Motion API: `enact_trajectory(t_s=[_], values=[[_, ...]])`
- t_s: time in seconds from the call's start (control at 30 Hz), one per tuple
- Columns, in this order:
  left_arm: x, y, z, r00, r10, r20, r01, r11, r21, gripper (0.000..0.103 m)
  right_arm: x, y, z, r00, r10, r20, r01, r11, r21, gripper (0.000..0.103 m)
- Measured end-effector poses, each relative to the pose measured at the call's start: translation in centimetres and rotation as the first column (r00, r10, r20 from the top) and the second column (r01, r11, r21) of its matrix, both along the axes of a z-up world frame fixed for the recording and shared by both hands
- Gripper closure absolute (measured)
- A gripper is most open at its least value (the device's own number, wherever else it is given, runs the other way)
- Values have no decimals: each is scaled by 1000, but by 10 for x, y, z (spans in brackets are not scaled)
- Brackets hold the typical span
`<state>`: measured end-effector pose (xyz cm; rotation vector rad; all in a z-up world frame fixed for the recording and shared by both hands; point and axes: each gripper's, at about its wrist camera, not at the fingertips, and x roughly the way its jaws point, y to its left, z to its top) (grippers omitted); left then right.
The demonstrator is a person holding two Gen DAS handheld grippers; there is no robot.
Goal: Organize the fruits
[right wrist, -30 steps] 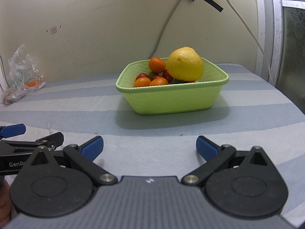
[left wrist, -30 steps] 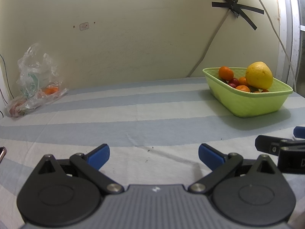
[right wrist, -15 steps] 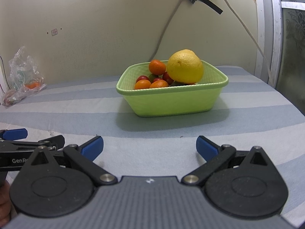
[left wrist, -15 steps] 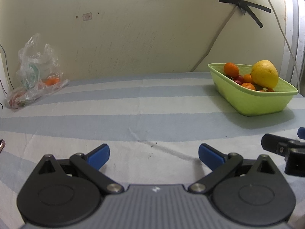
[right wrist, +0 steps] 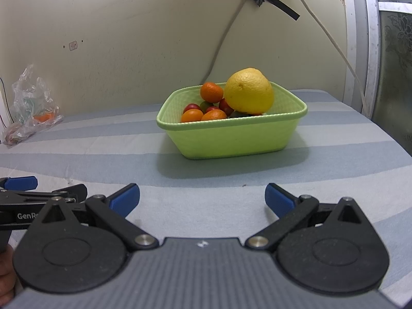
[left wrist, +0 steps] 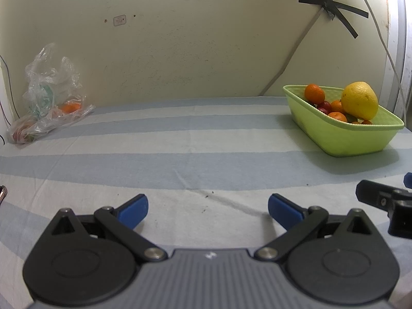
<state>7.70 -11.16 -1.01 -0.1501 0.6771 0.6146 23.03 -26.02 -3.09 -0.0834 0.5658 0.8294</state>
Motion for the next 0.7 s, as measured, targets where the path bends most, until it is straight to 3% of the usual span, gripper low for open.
enact_trajectory(t_s=[0.7], values=[[-5, -8, 4, 999, -30, 34, 29, 999, 37, 0, -1, 0, 0, 1000, -1, 1, 1, 1000, 1, 0]])
